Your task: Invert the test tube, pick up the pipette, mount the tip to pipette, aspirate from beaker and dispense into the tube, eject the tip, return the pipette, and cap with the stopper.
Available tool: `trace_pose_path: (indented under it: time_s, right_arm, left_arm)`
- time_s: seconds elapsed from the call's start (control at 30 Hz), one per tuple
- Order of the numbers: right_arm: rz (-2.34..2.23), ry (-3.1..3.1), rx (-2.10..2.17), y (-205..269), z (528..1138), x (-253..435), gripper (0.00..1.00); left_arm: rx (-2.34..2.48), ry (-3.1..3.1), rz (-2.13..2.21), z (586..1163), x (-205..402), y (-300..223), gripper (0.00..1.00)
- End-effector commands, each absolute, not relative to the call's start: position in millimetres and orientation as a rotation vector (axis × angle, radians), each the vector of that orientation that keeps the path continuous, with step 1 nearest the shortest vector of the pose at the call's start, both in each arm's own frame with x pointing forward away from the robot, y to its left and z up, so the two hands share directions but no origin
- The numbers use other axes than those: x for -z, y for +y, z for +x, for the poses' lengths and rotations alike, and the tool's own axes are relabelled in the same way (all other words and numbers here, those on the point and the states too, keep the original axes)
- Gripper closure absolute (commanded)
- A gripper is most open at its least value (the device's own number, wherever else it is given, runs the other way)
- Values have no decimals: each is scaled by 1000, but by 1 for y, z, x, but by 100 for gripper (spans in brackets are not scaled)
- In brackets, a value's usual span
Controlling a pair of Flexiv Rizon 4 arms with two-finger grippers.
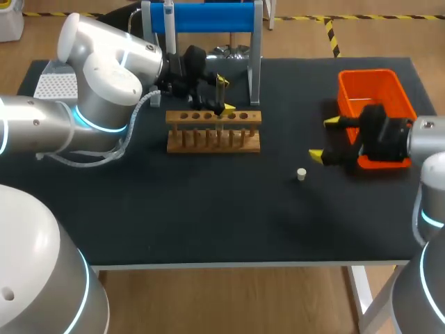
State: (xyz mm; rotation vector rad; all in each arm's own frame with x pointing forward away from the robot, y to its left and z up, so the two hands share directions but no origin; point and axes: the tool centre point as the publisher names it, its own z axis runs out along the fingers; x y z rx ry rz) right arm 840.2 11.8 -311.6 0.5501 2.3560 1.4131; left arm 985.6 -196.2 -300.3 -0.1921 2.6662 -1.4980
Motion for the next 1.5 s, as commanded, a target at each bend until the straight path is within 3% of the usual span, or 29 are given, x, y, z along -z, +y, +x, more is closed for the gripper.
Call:
trace_pose_path:
  time_s: [0.03, 1.5]
  right_arm:
    - [618, 2301, -1342, 18, 837, 330, 0]
    - [779, 2420, -1282, 35, 844, 417, 2]
  left_arm:
    - [1502, 2666, -189, 987, 301, -197, 0]
    - [1502, 2666, -189, 987, 301, -197, 0]
